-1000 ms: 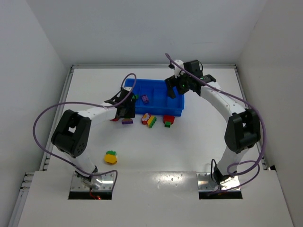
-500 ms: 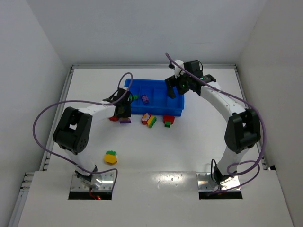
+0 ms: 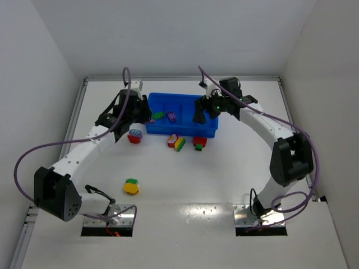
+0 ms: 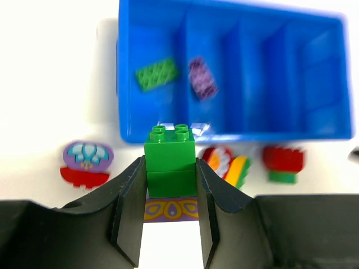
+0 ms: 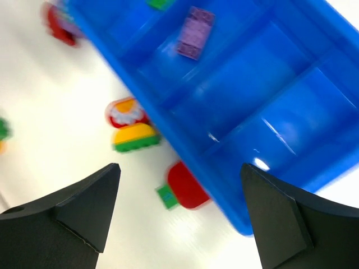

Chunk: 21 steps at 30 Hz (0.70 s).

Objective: Sort the legos into containers by color

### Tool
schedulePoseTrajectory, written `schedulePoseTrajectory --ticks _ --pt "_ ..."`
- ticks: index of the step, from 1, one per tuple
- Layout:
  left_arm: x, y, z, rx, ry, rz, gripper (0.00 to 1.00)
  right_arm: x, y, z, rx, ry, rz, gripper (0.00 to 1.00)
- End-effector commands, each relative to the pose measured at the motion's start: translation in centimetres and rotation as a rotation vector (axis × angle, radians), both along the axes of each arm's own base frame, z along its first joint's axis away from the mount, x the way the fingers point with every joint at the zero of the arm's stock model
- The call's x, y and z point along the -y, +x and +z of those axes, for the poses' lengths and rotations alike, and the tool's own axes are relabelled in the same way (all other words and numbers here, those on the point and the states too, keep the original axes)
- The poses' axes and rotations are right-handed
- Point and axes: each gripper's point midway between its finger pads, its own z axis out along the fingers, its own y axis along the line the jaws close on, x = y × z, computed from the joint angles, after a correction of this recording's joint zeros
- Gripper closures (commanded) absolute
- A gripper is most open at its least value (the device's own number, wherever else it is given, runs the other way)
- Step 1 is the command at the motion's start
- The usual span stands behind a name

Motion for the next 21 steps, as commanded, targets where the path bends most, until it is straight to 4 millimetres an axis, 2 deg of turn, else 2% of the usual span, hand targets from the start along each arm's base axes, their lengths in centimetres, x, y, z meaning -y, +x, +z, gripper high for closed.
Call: schedulePoseTrajectory --ticks 1,2,3,4,6,10,11,12,13,14,16,18,21 --pt "-0.3 0.7 2.3 0.028 -0.045 0.054 1.00 -3.0 -0.9 6.3 0.145 0.228 0.102 0.12" --pt "-0.6 0.9 2.3 0.022 -0.073 0.083 1.00 -3.9 -1.6 7.1 0.136 0.289 0.107 0.11" --pt "-0.5 1.1 3.0 0.031 -0.091 0.091 1.00 -3.9 -1.8 7.0 0.139 0.312 0.095 0.11" --pt "-0.4 1.2 2.6 0.019 -0.098 0.098 1.00 -4.2 -1.4 7.8 0.155 0.340 0.085 0.11" --pt "-0.6 2.0 4.0 0.043 -0.131 0.131 1.00 -5.8 -2.1 9.2 0.141 0.429 0.109 0.11" --pt "-0.3 3.2 5.1 0.061 -0.155 0.134 1.00 -8.6 -1.1 11.6 0.142 0.556 0.105 0.07" --pt "-0.2 3.3 4.6 0.048 -0.158 0.140 1.00 -9.9 -1.0 11.5 0.112 0.568 0.107 0.07" --pt "0.1 3.6 5.5 0.069 -0.173 0.129 1.00 -10.6 -0.8 11.3 0.098 0.572 0.101 0.07" --pt "0.2 3.9 5.7 0.072 -0.175 0.129 1.00 -11.3 -0.5 12.0 0.102 0.589 0.109 0.06" --pt "0.3 4.0 5.4 0.062 -0.179 0.134 1.00 -12.0 0.0 10.7 0.046 0.594 0.083 0.06" --pt "0.6 4.3 6.6 0.090 -0.196 0.124 1.00 -13.4 0.0 10.7 0.024 0.616 0.095 0.06" --pt "0.7 4.6 6.4 0.089 -0.196 0.124 1.00 -14.0 0.7 9.9 -0.018 0.630 0.076 0.06" --pt "0.8 4.6 6.8 0.095 -0.204 0.115 1.00 -15.0 1.0 10.2 -0.028 0.651 0.091 0.06"
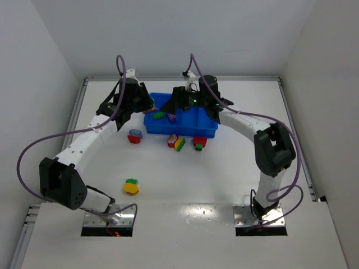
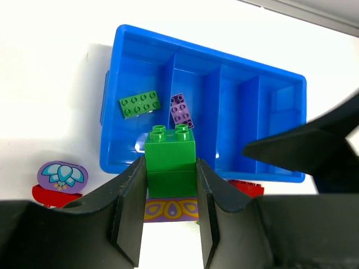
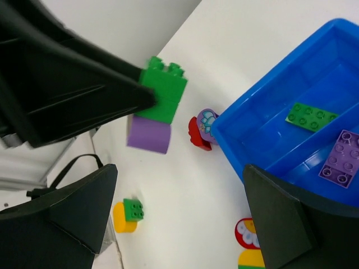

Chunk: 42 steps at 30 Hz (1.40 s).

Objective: Sort the legos into containers by color

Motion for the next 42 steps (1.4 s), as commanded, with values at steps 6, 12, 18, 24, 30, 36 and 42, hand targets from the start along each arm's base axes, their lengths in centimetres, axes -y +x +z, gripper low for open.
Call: schedulePoseTrajectory --ticks 6,12,18,24,30,36,42 --pt "0.4 1.0 2.8 0.072 -0.053 -0.003 1.00 -2.1 1.7 3.3 0.015 0.119 0.033 0.06" --pt "0.5 1.3 2.5 0.072 -0.045 -0.008 1.00 -2.7 1.7 3.0 0.015 0.136 0.073 0.07" --pt "0.6 1.5 2.3 0.074 -0.037 -0.012 1.00 -3.3 1.3 3.5 0.028 0.147 0.105 0.23" --pt "0.5 1.4 1.9 0.066 -0.034 -0.012 1.00 -3.3 0.9 2.0 -0.009 0.132 0.121 0.29" --pt "0.5 1.3 2.0 0.074 -0.037 -0.012 1.00 -3.2 0.6 1.5 -0.003 0.123 0.134 0.30" --pt "0.5 1.3 1.8 0.074 -0.037 -0.012 1.00 -3.8 0.2 1.8 0.000 0.120 0.164 0.30" --pt "0.7 1.3 1.6 0.073 -0.041 -0.020 1.00 -4.2 -0.1 1.8 0.000 0.120 0.173 0.31"
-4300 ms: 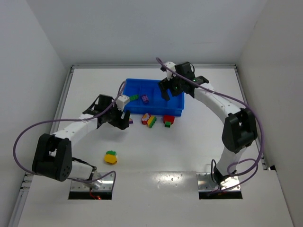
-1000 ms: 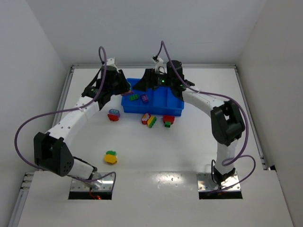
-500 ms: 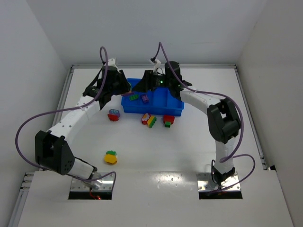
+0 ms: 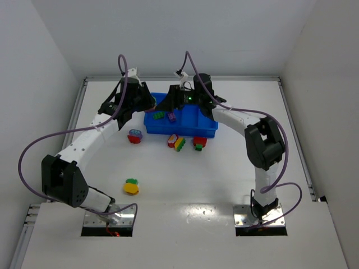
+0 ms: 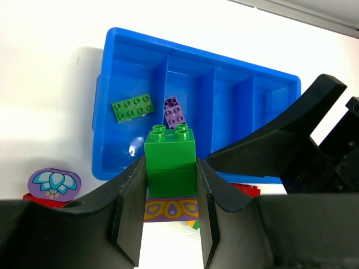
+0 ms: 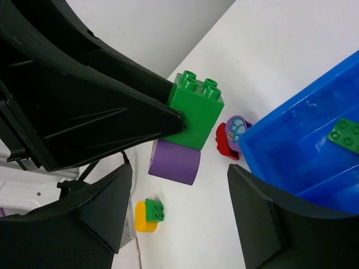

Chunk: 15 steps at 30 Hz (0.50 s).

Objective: Sort the legos into containers by color

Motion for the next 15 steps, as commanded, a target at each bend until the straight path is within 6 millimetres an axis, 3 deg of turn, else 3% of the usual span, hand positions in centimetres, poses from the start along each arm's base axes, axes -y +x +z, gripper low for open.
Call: schedulePoseTrajectory --ticks 1,15 --pt "0.0 0.6 1.8 0.062 -0.027 -0.001 1.00 -1.0 -0.2 2.0 0.081 0.037 0.040 0.31" --pt "1.7 -0.3 1.5 0.062 -0.025 -0.053 1.00 -1.7 -0.1 2.1 0.098 0.054 0.047 0.42"
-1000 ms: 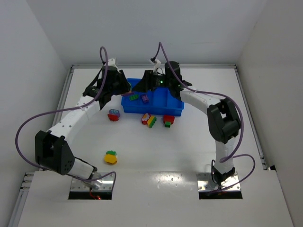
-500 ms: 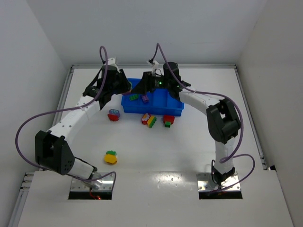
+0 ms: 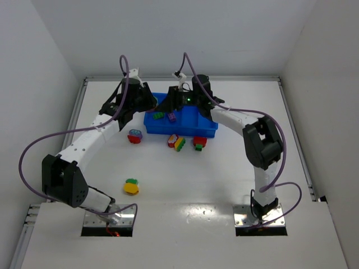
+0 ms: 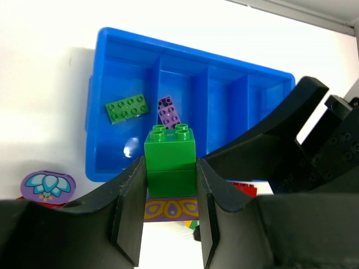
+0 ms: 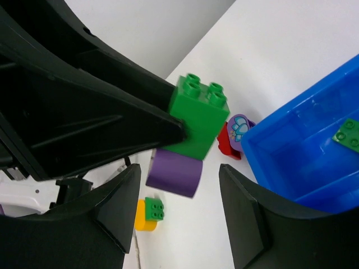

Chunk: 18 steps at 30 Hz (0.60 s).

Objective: Sort the legos into containers by color

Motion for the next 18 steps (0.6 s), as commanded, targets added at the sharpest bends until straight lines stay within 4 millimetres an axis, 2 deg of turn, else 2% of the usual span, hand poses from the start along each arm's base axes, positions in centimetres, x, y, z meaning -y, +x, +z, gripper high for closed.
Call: schedulePoseTrajectory --ticks 1,6,11,12,14,18 --pt "0.86 -0.20 1.41 0.051 -0.017 -0.030 1.00 -1.17 0.22 2.72 0.100 0.055 0.028 0.42" --pt "1.19 -0.46 0.99 0.042 -0.013 -0.039 1.00 -1.24 0.49 3.27 0.107 0.064 0.017 0.42" --pt "1.61 -0.50 1.18 0.051 -0.017 -0.048 1.00 -1.46 0.77 2.94 0.091 0.069 0.015 0.49" --pt "1.61 -0.50 1.18 0.051 -0.017 -0.048 1.00 -1.52 0.86 2.45 0.083 0.065 0.015 0.53" --pt "1.61 -0.50 1.18 0.051 -0.017 -0.048 1.00 -1.57 0.95 2.83 0.091 0.069 0.015 0.58" --pt "1.66 -0.39 1.38 0.059 -0.020 -0.048 1.00 -1.61 0.97 3.04 0.090 0.077 0.014 0.90"
